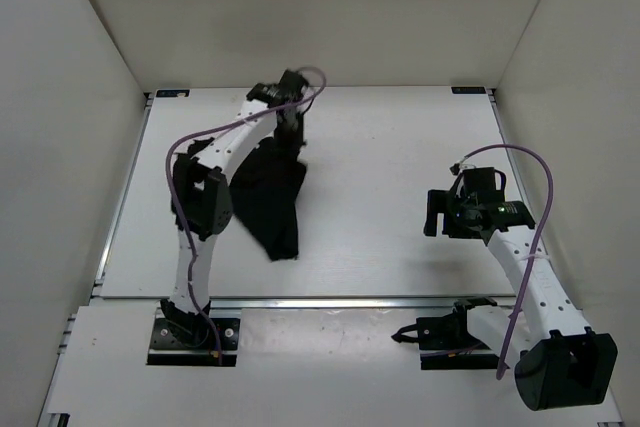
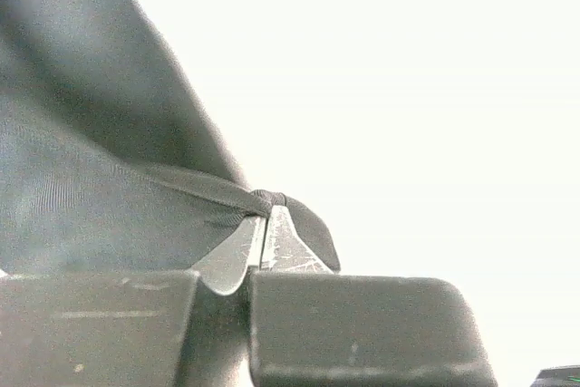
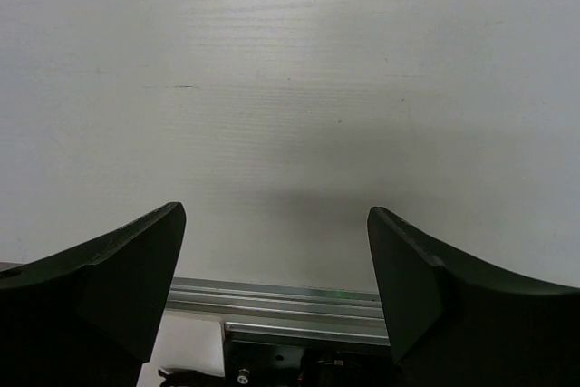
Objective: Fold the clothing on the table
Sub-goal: Grab the skirt from the pile, then move the skirt to the center of the board
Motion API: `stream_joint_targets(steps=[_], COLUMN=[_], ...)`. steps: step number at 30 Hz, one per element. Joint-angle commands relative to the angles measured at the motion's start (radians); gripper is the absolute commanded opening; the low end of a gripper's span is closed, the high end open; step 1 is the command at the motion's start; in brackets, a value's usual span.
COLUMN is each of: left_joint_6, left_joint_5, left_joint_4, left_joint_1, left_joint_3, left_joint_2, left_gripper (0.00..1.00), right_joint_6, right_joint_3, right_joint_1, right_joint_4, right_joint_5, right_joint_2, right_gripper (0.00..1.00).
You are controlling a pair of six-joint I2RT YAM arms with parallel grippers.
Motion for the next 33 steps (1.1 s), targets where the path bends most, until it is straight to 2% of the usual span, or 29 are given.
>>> stream_joint_targets(steps=[1, 2, 3, 5, 7, 9, 11, 12, 15, 17, 19, 22, 25, 28, 33], left_joint_6=[-0.106, -0.199, -0.268, -0.316, -0.317, -0.318, -0.327, -0.332, -0.240, -0.156, -0.126, -0.122, -0.169, -0.226, -0.221], left_joint_5=[0.241, 0.338, 0.395, 0.424, 0.394, 0.359, 0.401, 0.432, 0.469, 0.445, 0.381, 0.328, 0.316, 0.314, 0.336], left_joint_4=[0.058, 0.124, 0.264, 0.515, 0.621, 0.625, 0.655, 0.663, 0.637, 0.585, 0.563, 0.551, 0.530, 0.545, 0.531], left_joint_1=[0.011, 0.050, 0.073, 0.076, 0.076, 0.106, 0.175, 0.215, 0.266, 0.230, 0.185, 0.131, 0.119, 0.114, 0.150], left_joint_3=[0.543, 0.457, 0.394, 0.126, -0.030, -0.160, -0.383, -0.448, -0.805, -0.966, -1.161, -1.353, -1.464, -1.496, -1.503], left_joint_2=[0.048, -0.013, -0.053, -0.241, -0.381, -0.487, -0.614, -0.647, -0.765, -0.810, -0.863, -0.954, -1.040, -1.133, -1.147], left_gripper=[0.00, 0.00, 0.00, 0.00, 0.00, 0.00, 0.00, 0.00, 0.00, 0.00, 0.00, 0.00, 0.00, 0.00, 0.00], right_joint_6=[0.021, 0.022, 0.025, 0.033, 0.039, 0.035, 0.042, 0.047, 0.062, 0.084, 0.090, 0.114, 0.150, 0.220, 0.243], right_joint_3=[0.017, 0.017, 0.019, 0.016, 0.016, 0.016, 0.011, 0.010, 0.002, -0.006, 0.005, 0.065, 0.129, 0.220, 0.228], right_joint_1=[-0.013, -0.015, -0.021, -0.015, -0.009, -0.018, -0.019, -0.022, -0.033, -0.041, -0.018, 0.063, 0.120, 0.128, 0.192], right_joint_4=[0.016, 0.014, 0.014, 0.016, 0.011, 0.017, 0.031, 0.042, 0.079, 0.128, 0.171, 0.240, 0.303, 0.376, 0.439], right_joint_5=[-0.027, -0.027, -0.025, -0.022, -0.030, -0.035, -0.050, -0.067, -0.096, -0.143, -0.172, -0.185, -0.193, -0.251, -0.274], right_joint_2=[-0.021, -0.027, -0.036, -0.047, -0.047, -0.035, -0.029, -0.020, -0.004, 0.023, 0.049, 0.156, 0.267, 0.449, 0.595], right_gripper=[0.79, 0.79, 0.79, 0.79, 0.78, 0.78, 0.79, 0.79, 0.78, 0.78, 0.79, 0.80, 0.80, 0.79, 0.71])
